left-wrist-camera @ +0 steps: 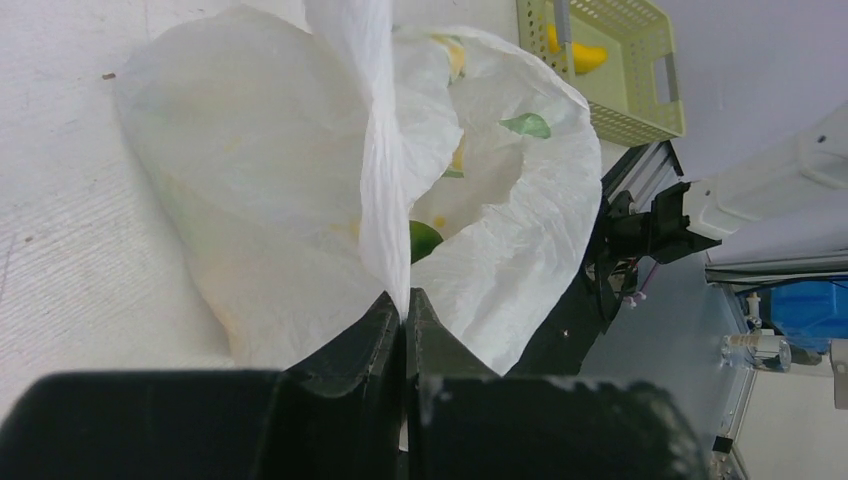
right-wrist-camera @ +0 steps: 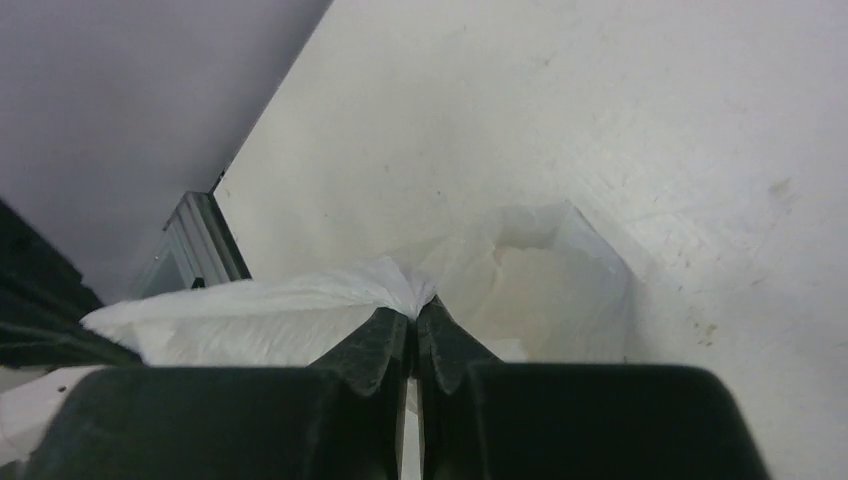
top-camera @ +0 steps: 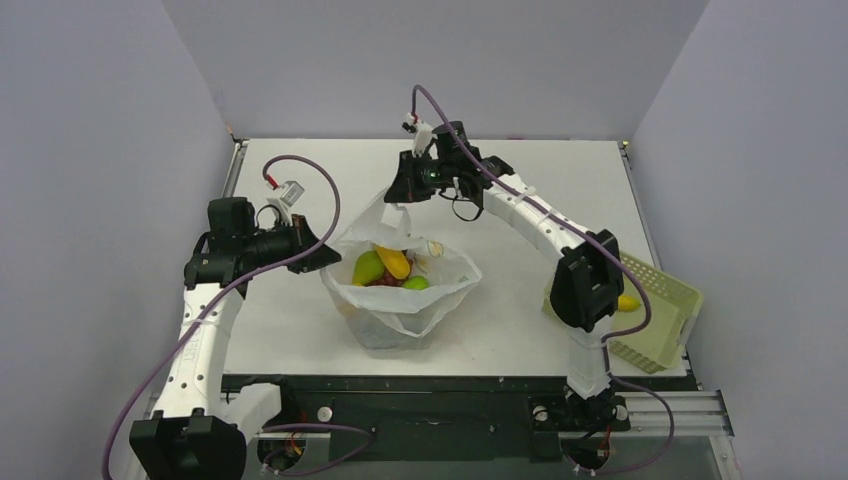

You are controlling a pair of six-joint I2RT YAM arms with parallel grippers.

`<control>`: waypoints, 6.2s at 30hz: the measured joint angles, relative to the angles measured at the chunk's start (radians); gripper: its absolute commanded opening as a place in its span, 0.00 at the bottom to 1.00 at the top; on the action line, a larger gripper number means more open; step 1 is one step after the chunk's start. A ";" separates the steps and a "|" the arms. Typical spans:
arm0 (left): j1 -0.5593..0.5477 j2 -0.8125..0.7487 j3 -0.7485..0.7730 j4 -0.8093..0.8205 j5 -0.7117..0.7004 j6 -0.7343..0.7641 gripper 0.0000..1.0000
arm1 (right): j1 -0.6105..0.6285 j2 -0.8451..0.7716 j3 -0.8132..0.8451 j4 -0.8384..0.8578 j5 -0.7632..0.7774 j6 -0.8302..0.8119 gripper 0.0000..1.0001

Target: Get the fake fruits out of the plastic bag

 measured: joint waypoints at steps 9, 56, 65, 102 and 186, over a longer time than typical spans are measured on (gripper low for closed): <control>-0.007 -0.002 0.000 0.004 0.058 0.002 0.00 | 0.007 0.264 0.259 -0.122 -0.026 0.038 0.19; -0.051 -0.092 0.070 -0.006 -0.221 -0.112 0.43 | -0.084 0.116 0.171 -0.347 0.151 -0.106 0.86; -0.200 -0.372 0.127 0.149 -0.365 0.039 0.51 | -0.092 -0.013 0.114 -0.325 0.227 0.018 0.87; -0.681 0.545 0.494 0.054 -1.002 0.820 0.00 | -0.053 -0.676 -0.763 -0.120 0.271 0.220 0.70; -0.570 -0.090 0.016 -0.405 -0.887 -1.012 0.00 | 0.335 -0.105 -0.441 0.006 0.806 0.017 0.59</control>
